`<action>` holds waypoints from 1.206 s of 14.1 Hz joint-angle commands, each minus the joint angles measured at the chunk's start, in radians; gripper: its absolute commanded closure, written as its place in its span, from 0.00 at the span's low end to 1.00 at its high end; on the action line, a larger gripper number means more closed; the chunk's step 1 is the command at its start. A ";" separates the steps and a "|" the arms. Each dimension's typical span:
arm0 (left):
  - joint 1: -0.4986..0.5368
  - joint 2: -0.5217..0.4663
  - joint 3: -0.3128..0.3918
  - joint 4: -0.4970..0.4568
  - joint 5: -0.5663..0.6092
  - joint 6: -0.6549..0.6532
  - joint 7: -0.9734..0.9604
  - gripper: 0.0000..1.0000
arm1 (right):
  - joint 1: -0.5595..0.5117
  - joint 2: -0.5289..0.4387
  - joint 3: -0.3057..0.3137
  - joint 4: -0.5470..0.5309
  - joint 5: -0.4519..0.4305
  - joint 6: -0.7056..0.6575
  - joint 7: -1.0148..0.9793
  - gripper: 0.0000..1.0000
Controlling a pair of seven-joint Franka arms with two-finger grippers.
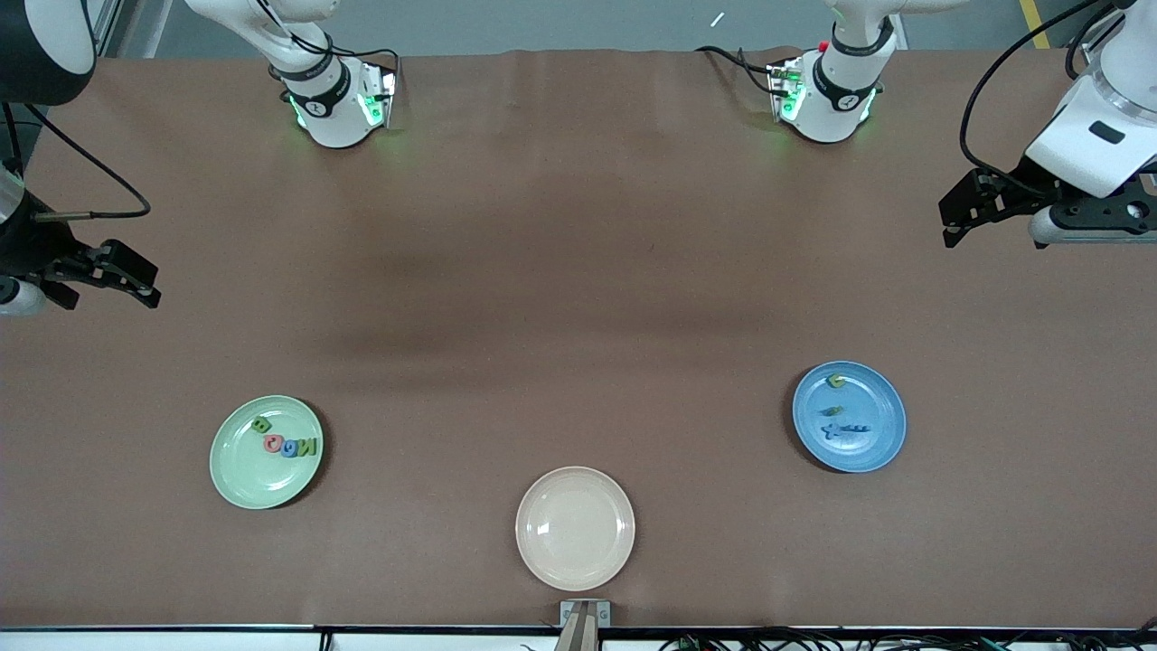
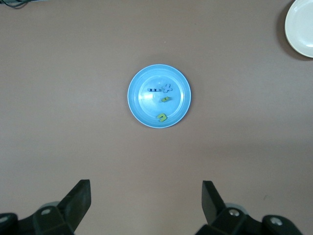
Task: Sort upper and lower case letters into plates
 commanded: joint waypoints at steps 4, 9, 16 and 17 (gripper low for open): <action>0.000 -0.012 0.001 0.008 -0.012 -0.007 0.019 0.00 | -0.007 -0.049 -0.003 -0.057 0.017 0.001 0.004 0.00; -0.005 -0.001 0.001 0.039 -0.005 -0.007 0.012 0.00 | -0.010 -0.111 -0.003 -0.103 0.020 0.010 0.004 0.00; -0.006 0.014 0.001 0.045 -0.001 -0.007 0.018 0.00 | -0.013 -0.067 -0.001 0.031 0.017 -0.012 -0.007 0.00; -0.005 0.012 0.001 0.045 -0.004 -0.007 0.018 0.00 | -0.013 -0.064 -0.003 0.038 0.018 -0.033 -0.007 0.00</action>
